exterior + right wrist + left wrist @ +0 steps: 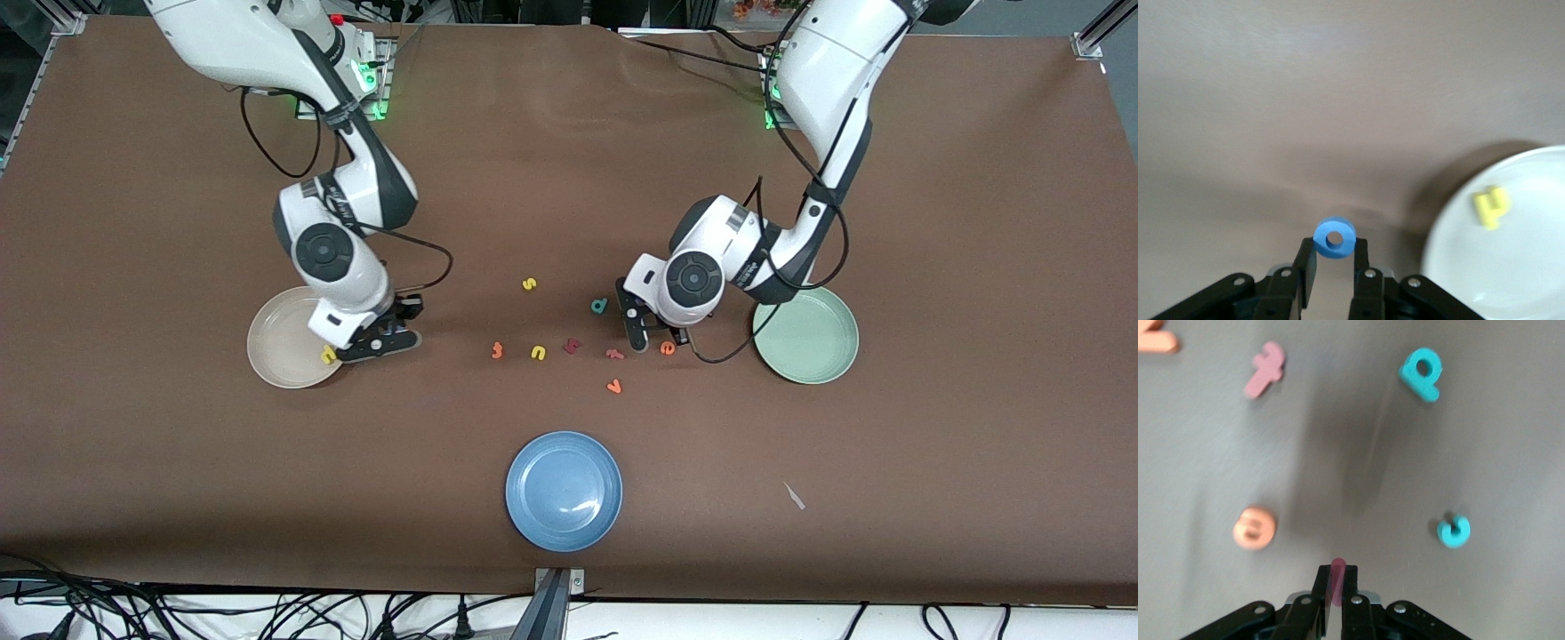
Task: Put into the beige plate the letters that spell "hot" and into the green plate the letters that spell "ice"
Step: 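Release the blue ring while the left gripper drops the pink stick on the green plate, then grasp an orange letter with the right gripper while the left gripper grasps orange e, then carry the orange letter to the beige plate while the left gripper carries e to green, then open both grippers to drop the orange letters onto their plates, then retract the right arm to rest while the left gripper grasps the teal c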
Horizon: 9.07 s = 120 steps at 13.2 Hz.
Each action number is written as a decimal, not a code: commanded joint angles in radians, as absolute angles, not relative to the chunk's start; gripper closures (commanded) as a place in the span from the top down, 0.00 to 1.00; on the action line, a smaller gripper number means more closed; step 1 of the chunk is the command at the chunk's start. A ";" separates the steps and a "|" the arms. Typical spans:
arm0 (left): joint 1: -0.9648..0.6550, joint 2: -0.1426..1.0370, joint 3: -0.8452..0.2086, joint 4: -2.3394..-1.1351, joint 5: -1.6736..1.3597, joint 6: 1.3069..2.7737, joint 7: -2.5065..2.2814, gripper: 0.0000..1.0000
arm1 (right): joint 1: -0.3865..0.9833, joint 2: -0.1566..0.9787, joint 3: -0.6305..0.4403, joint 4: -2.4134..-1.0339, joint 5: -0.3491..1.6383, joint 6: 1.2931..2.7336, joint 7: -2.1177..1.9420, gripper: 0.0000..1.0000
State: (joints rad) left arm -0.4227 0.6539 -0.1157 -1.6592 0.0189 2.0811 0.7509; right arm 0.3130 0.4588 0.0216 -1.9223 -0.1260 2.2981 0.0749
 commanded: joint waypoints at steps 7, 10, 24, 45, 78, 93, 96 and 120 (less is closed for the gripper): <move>-0.171 0.538 -0.117 -1.674 0.026 1.864 0.817 0.00 | 0.311 0.437 -0.156 -1.944 -0.124 2.304 -0.399 0.12; -0.076 0.541 -0.115 -1.686 0.026 1.853 0.868 0.00 | 0.296 0.448 -0.156 -1.944 -0.123 2.304 -0.466 0.82; -0.021 0.554 -0.118 -1.691 -0.043 1.868 0.722 1.00 | 0.397 0.472 -0.031 -1.804 0.235 2.215 0.190 1.00; -0.307 0.689 -0.175 -1.494 -0.090 1.992 -0.417 0.85 | 0.594 0.845 -0.029 -1.440 0.072 2.263 0.476 0.66; -0.293 0.721 -0.175 -1.513 -0.008 1.996 -0.413 0.00 | 0.537 0.546 -0.426 -1.792 0.083 2.092 -0.285 1.00; -0.032 0.687 -0.173 -1.621 0.002 1.747 0.146 0.04 | 0.557 0.542 -0.405 -1.553 0.247 1.792 -0.275 1.00; -0.032 0.686 -0.173 -1.618 0.000 1.743 0.137 1.00 | 0.552 0.519 -0.364 -1.536 0.239 1.761 -0.215 1.00; -0.368 0.698 -0.316 -1.717 0.101 1.979 -0.291 0.59 | 0.143 -0.020 -0.025 -1.781 0.026 1.841 -0.202 1.00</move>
